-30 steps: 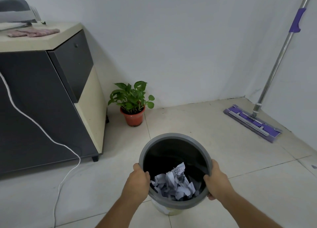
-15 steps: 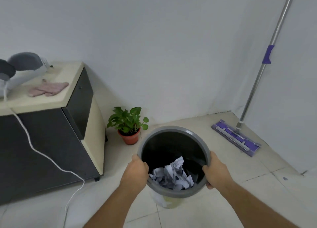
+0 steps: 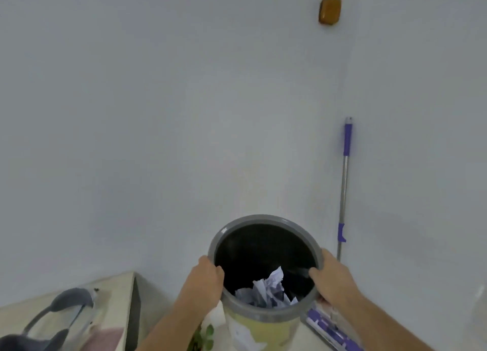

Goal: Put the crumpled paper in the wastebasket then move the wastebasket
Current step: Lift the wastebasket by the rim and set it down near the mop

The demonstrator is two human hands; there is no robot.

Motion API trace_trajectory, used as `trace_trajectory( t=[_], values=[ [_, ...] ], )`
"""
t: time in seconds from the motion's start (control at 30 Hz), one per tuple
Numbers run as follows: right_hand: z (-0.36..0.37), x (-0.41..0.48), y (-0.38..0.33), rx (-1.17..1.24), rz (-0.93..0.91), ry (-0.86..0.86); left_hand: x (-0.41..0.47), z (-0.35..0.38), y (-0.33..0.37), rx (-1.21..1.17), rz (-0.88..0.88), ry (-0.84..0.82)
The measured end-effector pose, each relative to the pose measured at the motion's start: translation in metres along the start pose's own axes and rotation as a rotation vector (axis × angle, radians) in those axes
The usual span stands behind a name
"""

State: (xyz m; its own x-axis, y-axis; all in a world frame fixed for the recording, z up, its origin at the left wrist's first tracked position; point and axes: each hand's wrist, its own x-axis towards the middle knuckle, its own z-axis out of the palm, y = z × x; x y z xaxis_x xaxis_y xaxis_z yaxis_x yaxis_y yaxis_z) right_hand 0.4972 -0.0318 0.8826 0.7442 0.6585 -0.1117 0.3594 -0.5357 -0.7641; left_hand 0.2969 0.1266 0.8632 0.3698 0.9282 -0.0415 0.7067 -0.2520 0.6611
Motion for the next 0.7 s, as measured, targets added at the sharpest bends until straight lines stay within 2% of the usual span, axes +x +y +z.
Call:
trace_trajectory(
  t=[0.17, 0.3, 0.47, 0.7],
  values=[
    [-0.104, -0.017, -0.105, 0.031, -0.055, 0.061, -0.004, -0.114, 0.110, -0.014, 0.072, -0.035],
    [-0.158, -0.030, -0.158, 0.096, -0.113, 0.120, -0.015, -0.168, 0.165, -0.057, 0.098, -0.010],
    [-0.176, -0.036, -0.171, 0.094, -0.135, 0.159, -0.026, -0.187, 0.184, -0.082, 0.110, -0.022],
    [-0.189, -0.020, -0.146, 0.117, -0.088, 0.160, -0.024, -0.165, 0.204, -0.032, 0.113, -0.063]
  ],
)
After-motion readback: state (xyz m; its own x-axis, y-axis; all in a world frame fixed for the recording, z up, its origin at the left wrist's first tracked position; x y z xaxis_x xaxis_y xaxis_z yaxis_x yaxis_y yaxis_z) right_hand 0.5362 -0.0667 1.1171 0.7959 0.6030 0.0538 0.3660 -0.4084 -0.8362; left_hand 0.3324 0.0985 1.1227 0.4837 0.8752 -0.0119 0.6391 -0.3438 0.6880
